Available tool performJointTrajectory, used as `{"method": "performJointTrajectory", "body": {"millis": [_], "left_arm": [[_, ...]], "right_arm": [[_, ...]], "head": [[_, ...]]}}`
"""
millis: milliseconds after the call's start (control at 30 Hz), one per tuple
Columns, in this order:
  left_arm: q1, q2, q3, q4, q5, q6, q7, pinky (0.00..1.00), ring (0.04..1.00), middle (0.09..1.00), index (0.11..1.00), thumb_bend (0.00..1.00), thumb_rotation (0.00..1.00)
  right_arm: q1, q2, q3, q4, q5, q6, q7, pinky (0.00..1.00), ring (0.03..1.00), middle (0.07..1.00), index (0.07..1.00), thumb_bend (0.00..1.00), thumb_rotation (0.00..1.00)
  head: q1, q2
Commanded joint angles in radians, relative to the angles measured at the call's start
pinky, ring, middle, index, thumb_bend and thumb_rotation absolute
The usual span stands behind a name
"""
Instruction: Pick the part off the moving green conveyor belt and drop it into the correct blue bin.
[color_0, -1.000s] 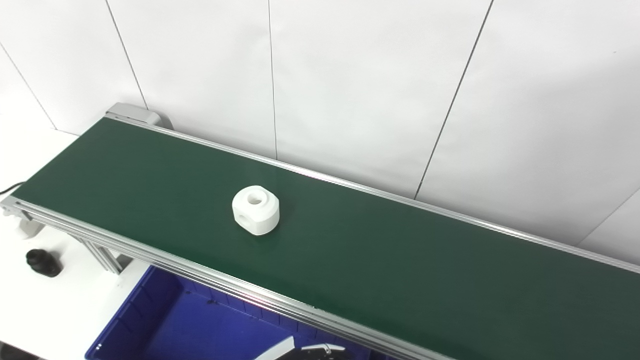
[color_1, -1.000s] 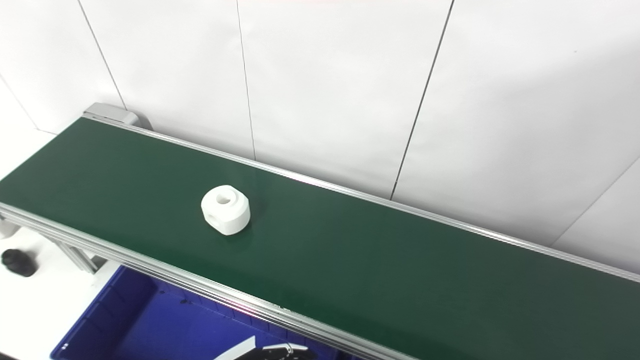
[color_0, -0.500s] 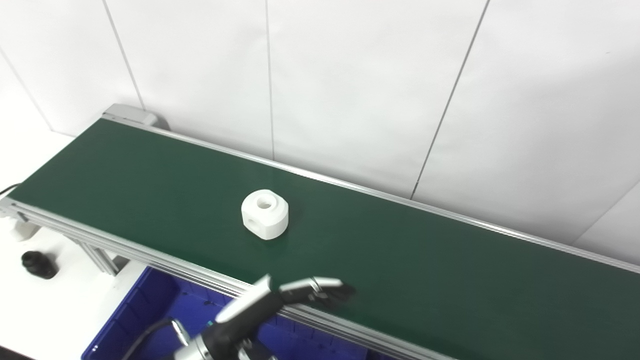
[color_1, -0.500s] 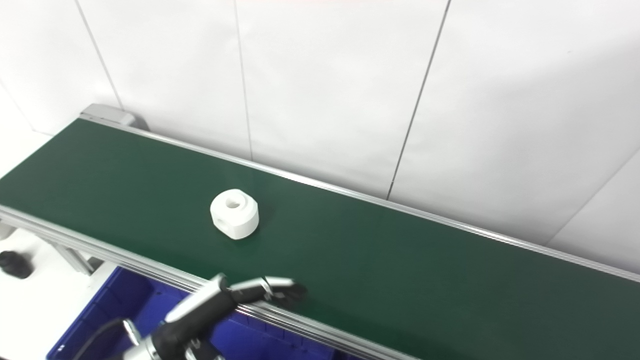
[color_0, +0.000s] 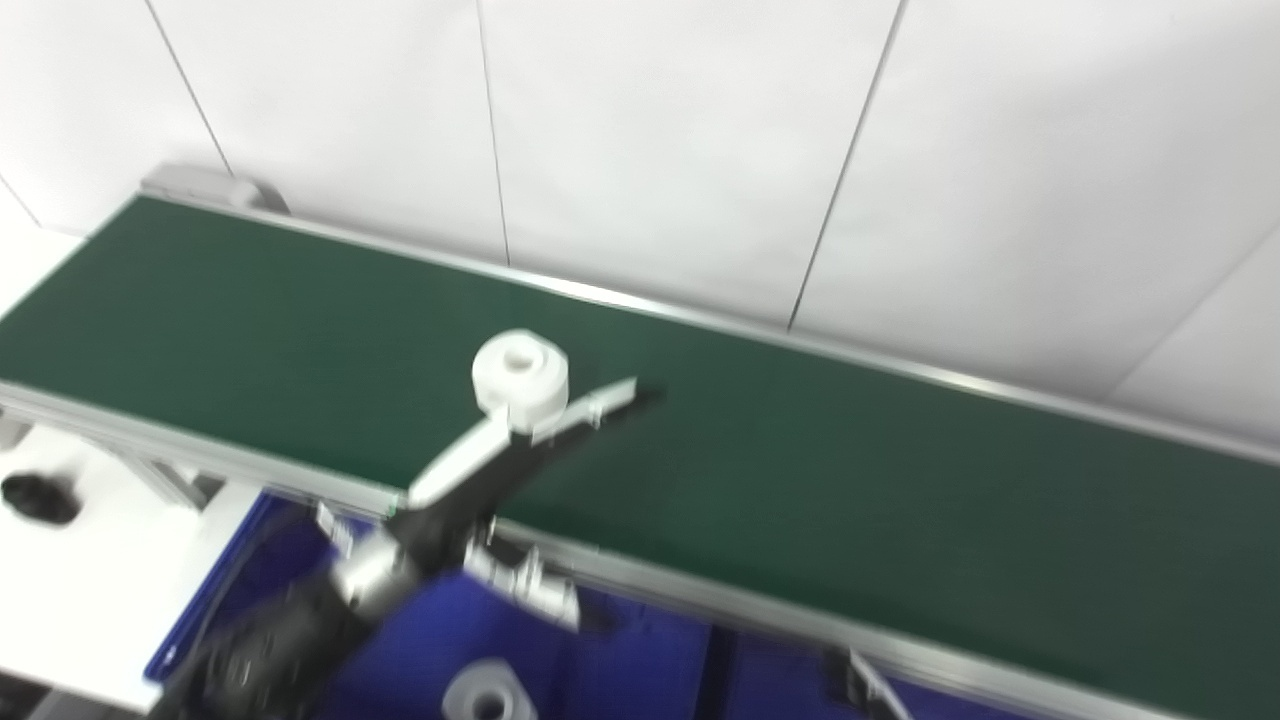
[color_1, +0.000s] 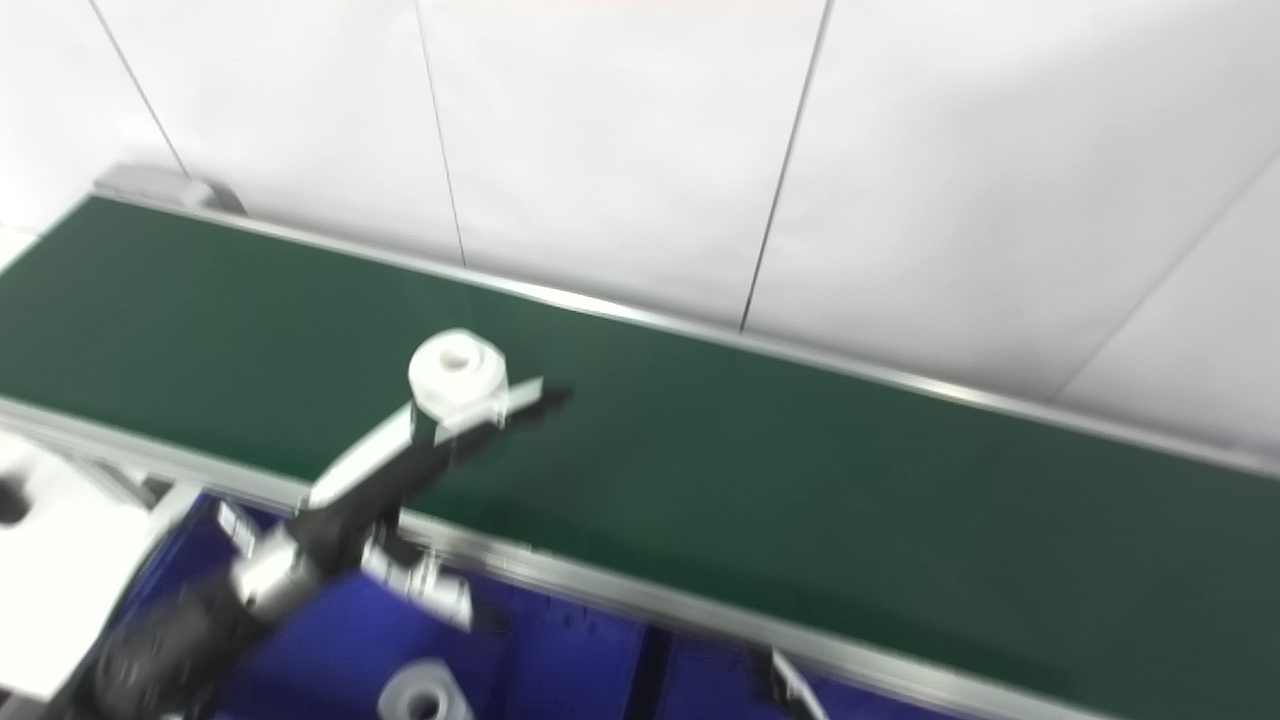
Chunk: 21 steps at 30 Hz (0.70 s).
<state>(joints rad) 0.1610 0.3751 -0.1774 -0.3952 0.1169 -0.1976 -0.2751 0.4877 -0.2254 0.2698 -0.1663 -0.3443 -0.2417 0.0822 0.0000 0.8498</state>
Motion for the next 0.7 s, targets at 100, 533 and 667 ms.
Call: {"method": "performJointTrajectory", "body": {"millis": [100, 533, 667], "left_arm": [[-0.099, -0.002, 0.023, 0.095, 0.045, -0.001, 0.004, 0.90, 0.936, 0.947, 0.931, 0.84, 0.26], [-0.260, -0.055, 0.012, 0.373, 0.323, 0.000, 0.098, 0.87, 0.939, 0.962, 0.949, 0.84, 0.19], [-0.296, -0.059, 0.005, 0.413, 0.385, 0.011, 0.118, 0.86, 0.940, 0.963, 0.947, 0.86, 0.20]], "right_arm": [[-0.002, 0.018, 0.001, -0.087, -0.001, 0.024, 0.012, 0.65, 0.822, 0.862, 0.890, 0.92, 0.32], [0.003, 0.022, -0.008, -0.148, -0.011, 0.050, 0.031, 0.69, 0.793, 0.841, 0.869, 0.94, 0.33], [-0.001, 0.013, -0.014, -0.141, -0.008, 0.049, 0.037, 0.72, 0.809, 0.840, 0.866, 0.94, 0.34]], "head": [[-0.019, 0.032], [-0.002, 0.050], [0.028, 0.046]]}}
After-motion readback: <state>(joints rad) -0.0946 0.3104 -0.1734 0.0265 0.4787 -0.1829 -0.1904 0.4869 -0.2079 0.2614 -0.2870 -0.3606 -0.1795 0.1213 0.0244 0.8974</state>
